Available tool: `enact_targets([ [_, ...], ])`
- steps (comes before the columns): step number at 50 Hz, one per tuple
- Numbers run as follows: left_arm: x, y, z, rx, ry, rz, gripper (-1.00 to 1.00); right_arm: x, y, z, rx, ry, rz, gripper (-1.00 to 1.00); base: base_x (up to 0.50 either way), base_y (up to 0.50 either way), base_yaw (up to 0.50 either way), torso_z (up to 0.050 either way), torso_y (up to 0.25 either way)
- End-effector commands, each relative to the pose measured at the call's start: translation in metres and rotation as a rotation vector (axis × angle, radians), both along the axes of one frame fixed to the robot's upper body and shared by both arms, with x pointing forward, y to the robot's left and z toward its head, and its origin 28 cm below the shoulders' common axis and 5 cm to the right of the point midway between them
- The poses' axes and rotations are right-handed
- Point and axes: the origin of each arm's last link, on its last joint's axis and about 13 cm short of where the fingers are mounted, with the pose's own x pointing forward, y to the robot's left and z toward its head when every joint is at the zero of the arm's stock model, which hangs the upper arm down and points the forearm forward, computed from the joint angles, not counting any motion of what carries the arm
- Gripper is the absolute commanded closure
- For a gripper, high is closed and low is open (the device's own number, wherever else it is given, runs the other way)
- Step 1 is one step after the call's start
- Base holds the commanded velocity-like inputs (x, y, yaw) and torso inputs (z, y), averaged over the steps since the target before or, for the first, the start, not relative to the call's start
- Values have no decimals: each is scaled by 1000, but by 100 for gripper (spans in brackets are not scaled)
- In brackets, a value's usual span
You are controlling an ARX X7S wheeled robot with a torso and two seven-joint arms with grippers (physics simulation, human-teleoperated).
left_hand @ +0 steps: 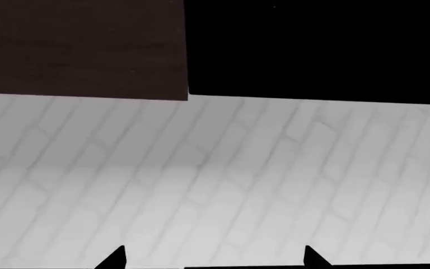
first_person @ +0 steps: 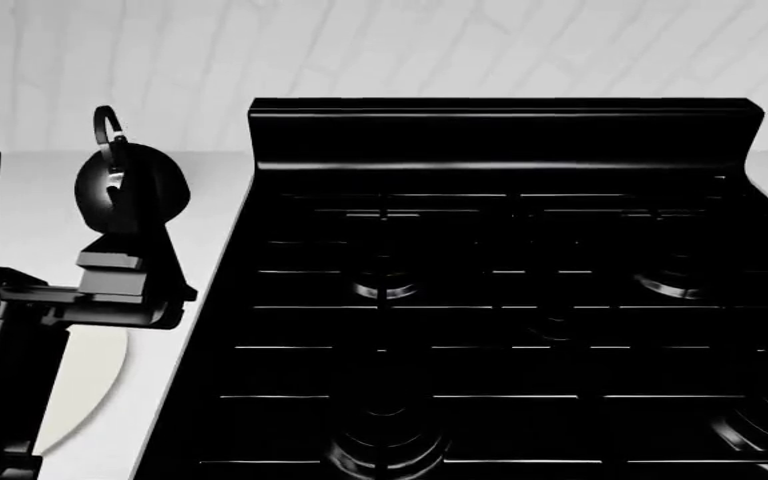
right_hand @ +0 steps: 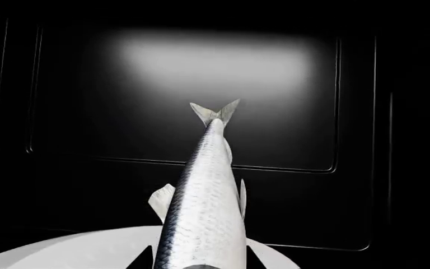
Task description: Pick the fish from the counter and place it in the microwave.
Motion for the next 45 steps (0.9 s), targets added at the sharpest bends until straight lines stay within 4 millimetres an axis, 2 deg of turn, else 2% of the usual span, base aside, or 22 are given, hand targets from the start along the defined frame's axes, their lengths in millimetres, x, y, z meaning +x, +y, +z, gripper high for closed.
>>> enact_targets([
  [1, 0, 0, -1, -2, 3, 2, -100, 12, 12, -12, 27, 40, 98, 100, 11, 3, 3, 0, 0],
  [17, 0, 1, -2, -4, 4, 7, -100, 17, 16, -19, 5, 74, 106, 100, 1, 2, 3, 0, -3],
  [18, 0, 1, -3, -4, 4, 8, -100, 18, 16, -20, 0, 78, 104, -100, 0, 0, 4, 0, 0],
  [35, 0, 1, -3, -5, 5, 3, -100, 16, 13, -18, -7, 69, 100, -100, 0, 0, 0, 0, -4],
  [45, 1, 0, -7, -13, 11, -3, -100, 2, 12, 4, -34, -62, 103, -100, 0, 0, 0, 0, -1],
])
